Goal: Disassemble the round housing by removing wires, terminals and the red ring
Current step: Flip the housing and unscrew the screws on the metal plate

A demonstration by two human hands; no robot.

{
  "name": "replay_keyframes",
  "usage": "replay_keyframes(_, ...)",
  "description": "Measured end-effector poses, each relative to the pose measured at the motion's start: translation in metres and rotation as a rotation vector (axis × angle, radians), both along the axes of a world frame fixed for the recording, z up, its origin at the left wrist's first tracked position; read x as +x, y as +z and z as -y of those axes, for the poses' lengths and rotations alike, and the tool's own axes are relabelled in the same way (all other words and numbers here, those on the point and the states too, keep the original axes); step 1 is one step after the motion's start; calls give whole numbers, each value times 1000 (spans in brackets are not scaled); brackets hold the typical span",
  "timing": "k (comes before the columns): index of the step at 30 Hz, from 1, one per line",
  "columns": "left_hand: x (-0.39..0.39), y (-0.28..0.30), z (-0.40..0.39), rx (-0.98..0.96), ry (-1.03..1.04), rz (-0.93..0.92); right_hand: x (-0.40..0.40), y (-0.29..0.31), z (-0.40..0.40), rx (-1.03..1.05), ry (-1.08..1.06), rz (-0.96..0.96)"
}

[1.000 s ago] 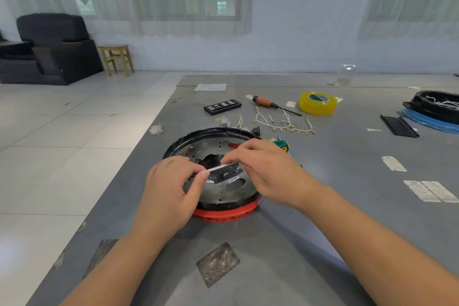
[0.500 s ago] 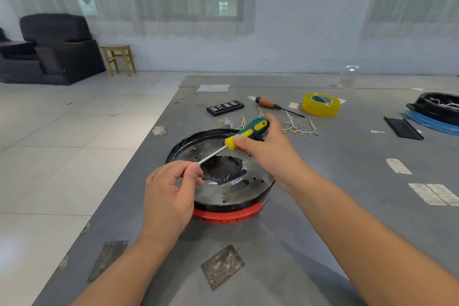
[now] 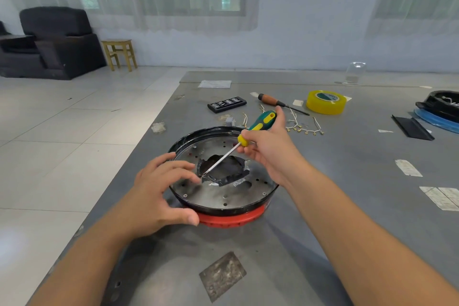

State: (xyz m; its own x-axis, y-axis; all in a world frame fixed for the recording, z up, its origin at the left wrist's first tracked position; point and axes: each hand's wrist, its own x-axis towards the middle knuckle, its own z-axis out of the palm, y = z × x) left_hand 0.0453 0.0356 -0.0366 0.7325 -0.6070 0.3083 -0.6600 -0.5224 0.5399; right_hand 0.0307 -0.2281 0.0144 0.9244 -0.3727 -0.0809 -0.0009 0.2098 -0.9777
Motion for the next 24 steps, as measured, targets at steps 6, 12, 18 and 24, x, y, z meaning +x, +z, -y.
replay_keyframes(6,-9,-2,14,100,5,162,8,-4,5,-107,-7,-10)
replay_keyframes(12,-33,-8,39,71,108,29,10,-4,7,-192,8,-86)
replay_keyframes(18,-17,2,20,110,-56,285,11,-11,9,-271,10,-200)
replay_keyframes(24,-10,-8,23,15,-113,298,13,-15,11,-316,14,-197)
